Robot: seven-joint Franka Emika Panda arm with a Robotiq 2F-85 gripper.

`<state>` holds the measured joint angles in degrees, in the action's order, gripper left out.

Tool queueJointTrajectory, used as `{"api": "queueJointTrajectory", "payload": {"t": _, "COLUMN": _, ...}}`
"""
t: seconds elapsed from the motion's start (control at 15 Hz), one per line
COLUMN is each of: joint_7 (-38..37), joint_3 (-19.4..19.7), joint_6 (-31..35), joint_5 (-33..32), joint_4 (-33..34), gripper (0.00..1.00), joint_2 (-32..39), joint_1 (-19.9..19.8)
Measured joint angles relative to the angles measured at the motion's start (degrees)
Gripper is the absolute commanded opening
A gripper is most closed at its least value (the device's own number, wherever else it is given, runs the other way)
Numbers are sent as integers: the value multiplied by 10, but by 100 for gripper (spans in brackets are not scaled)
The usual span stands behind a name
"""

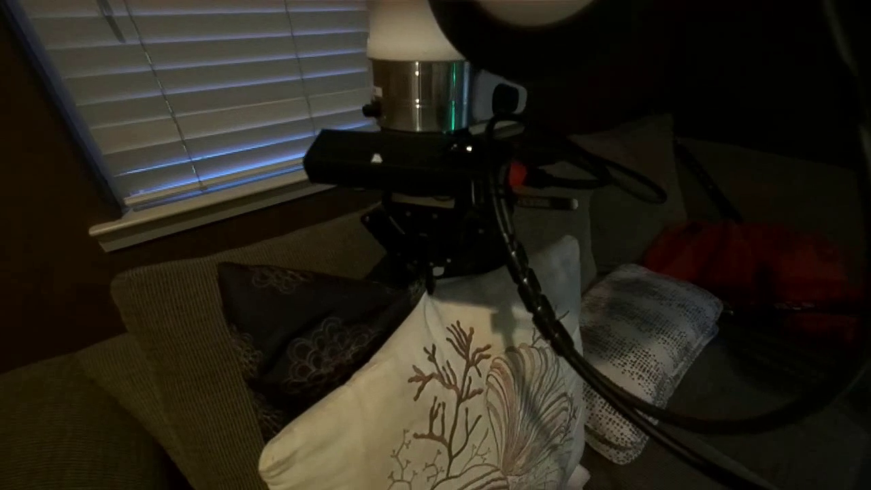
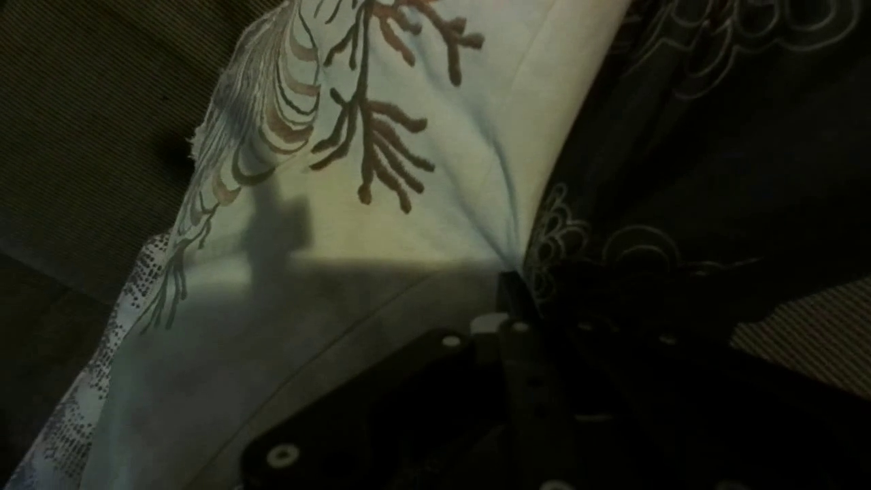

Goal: Put the black and white pillow on the white pillows

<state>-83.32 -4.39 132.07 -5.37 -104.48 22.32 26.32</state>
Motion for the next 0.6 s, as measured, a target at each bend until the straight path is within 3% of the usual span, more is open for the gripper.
{"api": "queueJointTrajectory", "payload": {"t": 0.6, "joint_7": -33, "joint_3": -11, "joint_6": -75, "joint_5": -68, "joint_4": -38, "gripper": 1, "joint_2": -82, "joint_1": -6}}
